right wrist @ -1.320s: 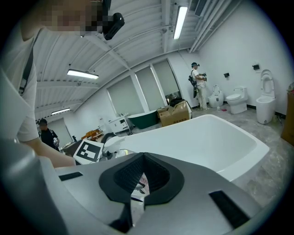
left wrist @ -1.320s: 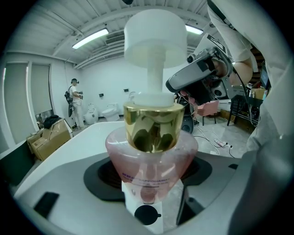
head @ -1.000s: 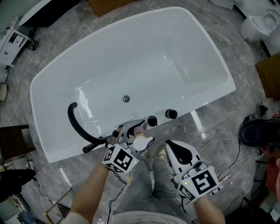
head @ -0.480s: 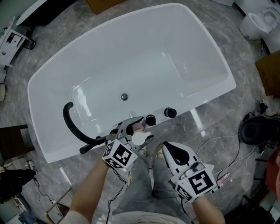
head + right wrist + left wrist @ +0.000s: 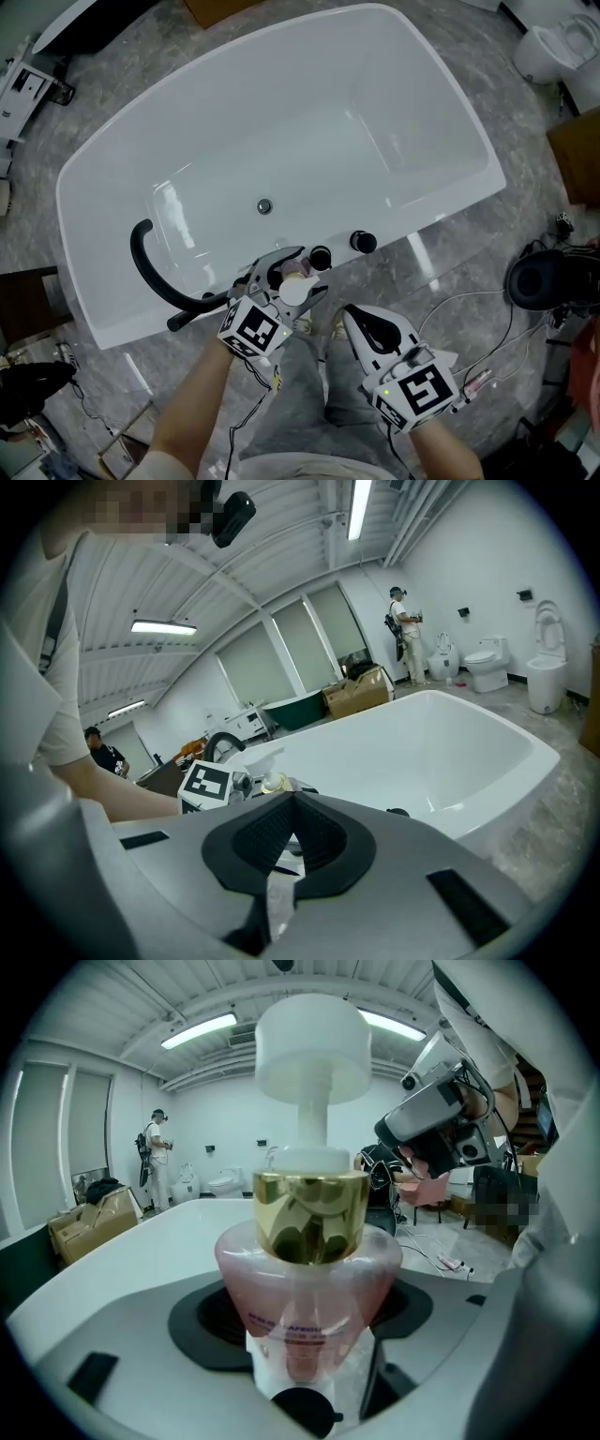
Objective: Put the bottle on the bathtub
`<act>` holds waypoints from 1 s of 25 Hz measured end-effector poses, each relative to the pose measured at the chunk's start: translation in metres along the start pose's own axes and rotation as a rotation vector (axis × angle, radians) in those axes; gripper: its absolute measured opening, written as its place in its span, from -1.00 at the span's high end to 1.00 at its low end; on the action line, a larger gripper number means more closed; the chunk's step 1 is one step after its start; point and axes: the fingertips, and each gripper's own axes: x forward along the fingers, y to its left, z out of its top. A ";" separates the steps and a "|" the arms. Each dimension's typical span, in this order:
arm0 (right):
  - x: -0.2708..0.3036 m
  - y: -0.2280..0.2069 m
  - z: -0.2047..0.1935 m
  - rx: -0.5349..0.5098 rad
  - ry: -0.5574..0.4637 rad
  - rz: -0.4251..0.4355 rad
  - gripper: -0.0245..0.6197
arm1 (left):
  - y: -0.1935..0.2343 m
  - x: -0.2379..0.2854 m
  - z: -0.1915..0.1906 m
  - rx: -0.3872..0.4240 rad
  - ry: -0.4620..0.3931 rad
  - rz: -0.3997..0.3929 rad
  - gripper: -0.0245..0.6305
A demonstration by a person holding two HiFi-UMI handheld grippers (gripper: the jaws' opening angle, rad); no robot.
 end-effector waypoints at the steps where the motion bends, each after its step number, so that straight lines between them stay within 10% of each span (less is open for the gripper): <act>1: 0.000 0.000 0.000 0.003 0.000 0.000 0.84 | 0.000 0.000 0.000 -0.001 -0.010 0.001 -0.12; 25: -0.006 0.030 0.015 0.045 0.018 -0.015 0.84 | 0.011 -0.028 0.028 -0.109 -0.053 0.005 -0.33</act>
